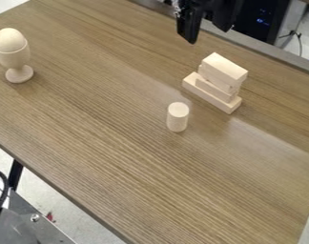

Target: Put the cylinder on top of the rectangular block

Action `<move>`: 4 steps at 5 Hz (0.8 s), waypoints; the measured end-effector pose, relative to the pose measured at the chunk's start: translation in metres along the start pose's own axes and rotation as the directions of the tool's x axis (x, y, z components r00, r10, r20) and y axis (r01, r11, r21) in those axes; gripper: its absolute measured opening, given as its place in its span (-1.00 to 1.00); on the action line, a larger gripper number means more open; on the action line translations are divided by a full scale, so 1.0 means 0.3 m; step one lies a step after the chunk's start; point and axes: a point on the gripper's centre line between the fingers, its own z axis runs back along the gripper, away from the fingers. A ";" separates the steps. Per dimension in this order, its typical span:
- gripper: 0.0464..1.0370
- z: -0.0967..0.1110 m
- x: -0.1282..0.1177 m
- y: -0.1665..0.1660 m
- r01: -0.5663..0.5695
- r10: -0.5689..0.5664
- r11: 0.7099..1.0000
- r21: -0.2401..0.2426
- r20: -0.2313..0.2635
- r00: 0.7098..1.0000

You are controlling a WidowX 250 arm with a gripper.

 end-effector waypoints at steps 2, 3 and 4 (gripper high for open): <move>0.92 -0.027 -0.007 0.108 0.021 -0.023 0.997 0.078 0.028 0.999; 0.92 0.020 -0.018 0.175 0.043 -0.045 0.998 0.056 0.039 0.998; 0.92 0.005 -0.043 0.208 0.083 -0.083 0.996 0.039 0.020 0.996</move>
